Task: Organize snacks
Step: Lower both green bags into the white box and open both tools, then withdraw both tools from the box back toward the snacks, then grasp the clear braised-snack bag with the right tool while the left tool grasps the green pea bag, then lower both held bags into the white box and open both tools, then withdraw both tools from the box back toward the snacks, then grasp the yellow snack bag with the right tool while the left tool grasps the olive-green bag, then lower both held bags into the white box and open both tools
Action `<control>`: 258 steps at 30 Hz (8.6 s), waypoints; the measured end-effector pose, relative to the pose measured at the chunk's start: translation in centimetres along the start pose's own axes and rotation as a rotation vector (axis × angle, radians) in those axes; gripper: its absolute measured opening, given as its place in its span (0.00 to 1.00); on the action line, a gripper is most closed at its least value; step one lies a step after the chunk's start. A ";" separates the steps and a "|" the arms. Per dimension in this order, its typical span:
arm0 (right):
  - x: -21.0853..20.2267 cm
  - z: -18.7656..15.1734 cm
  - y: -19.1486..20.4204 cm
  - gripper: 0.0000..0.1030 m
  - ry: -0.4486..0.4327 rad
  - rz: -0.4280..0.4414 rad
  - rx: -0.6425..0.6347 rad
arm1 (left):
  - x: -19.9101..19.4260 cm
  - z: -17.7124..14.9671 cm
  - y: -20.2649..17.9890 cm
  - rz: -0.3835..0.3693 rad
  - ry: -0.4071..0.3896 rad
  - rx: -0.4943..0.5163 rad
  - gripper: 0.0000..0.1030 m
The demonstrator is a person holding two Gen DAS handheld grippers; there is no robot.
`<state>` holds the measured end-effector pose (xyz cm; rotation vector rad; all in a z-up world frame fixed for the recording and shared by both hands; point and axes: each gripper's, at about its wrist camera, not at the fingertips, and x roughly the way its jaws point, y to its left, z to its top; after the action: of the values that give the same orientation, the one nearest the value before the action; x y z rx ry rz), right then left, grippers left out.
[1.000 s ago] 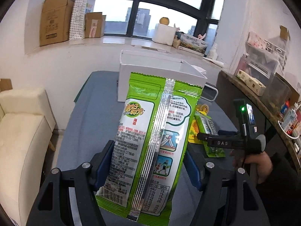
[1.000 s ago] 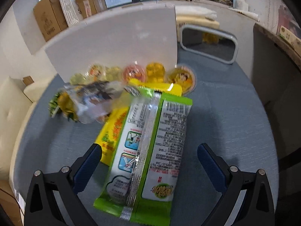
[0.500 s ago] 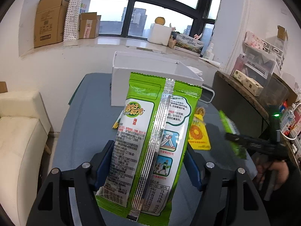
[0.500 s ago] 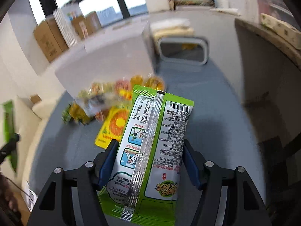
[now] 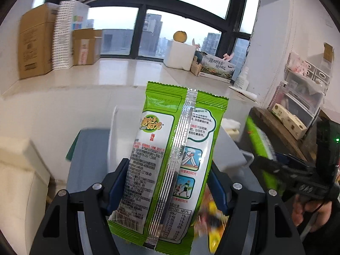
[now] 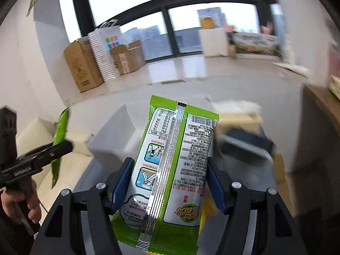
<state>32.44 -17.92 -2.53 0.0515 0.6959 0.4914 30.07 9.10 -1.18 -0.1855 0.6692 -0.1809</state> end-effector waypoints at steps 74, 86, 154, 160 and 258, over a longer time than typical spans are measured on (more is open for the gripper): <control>9.5 -11.2 2.8 0.78 0.384 0.382 -0.224 | -10.0 -18.0 1.1 0.026 0.047 -0.076 1.00; -0.3 -11.5 2.4 0.77 0.201 0.344 -0.208 | -5.9 -17.4 2.0 0.042 0.085 -0.044 1.00; 6.7 5.7 0.8 0.90 -0.034 0.092 -0.061 | 6.6 3.6 2.2 0.143 0.024 0.052 1.00; 5.5 5.3 -0.5 0.93 -0.065 0.086 0.000 | 7.0 2.5 2.6 0.123 0.056 0.052 1.00; -5.2 -17.8 -1.8 0.48 0.097 -0.037 0.016 | 7.0 -16.7 -5.1 -0.021 0.218 -0.037 0.41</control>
<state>18.61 -23.87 -13.49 0.0298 0.7944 0.4554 24.42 0.75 -17.05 -0.2103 0.8879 -0.2109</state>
